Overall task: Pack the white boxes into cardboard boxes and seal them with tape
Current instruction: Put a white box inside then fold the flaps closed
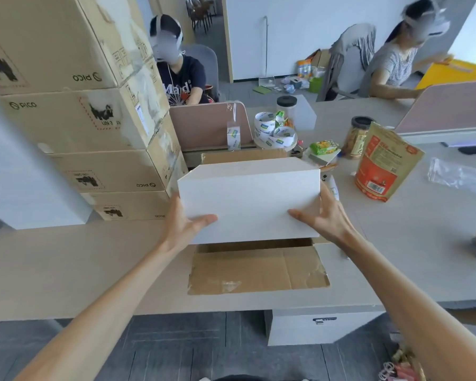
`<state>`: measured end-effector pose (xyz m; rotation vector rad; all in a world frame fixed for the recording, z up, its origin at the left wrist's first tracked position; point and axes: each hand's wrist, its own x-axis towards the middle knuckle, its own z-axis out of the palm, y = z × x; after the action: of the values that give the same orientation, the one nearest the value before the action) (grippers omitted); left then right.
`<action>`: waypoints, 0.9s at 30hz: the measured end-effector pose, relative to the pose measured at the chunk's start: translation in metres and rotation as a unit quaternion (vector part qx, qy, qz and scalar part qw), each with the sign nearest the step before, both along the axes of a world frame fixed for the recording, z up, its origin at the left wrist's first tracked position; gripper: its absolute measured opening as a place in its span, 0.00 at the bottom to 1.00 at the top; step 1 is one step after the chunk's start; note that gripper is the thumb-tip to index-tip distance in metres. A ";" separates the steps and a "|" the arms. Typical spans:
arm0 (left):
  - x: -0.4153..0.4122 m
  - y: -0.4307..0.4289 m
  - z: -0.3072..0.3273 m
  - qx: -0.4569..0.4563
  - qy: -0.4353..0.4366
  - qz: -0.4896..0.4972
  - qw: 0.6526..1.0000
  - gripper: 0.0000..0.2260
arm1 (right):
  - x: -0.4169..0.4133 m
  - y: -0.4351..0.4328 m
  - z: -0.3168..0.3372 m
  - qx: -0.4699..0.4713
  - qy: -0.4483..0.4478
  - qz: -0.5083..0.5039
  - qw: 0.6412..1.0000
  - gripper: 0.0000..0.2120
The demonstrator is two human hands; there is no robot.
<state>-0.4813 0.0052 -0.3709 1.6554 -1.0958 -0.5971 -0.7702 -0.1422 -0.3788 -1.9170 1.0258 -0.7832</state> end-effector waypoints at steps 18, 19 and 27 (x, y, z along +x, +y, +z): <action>0.013 -0.028 -0.060 0.092 -0.013 0.050 0.994 0.25 | 0.015 -0.023 -0.018 0.038 0.102 -0.040 0.993 0.40; 0.013 -0.028 -0.062 0.094 -0.010 0.050 0.994 0.26 | 0.017 -0.024 -0.018 0.031 0.114 -0.039 0.992 0.38; 0.035 -0.014 -0.091 0.135 -0.086 -0.063 0.985 0.34 | 0.010 -0.028 -0.050 0.059 0.264 0.008 0.963 0.22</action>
<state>-0.4465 -0.0092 -0.4624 1.9087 -1.2959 -0.7203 -0.7601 -0.1698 -0.4292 -2.0732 1.3333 -0.1855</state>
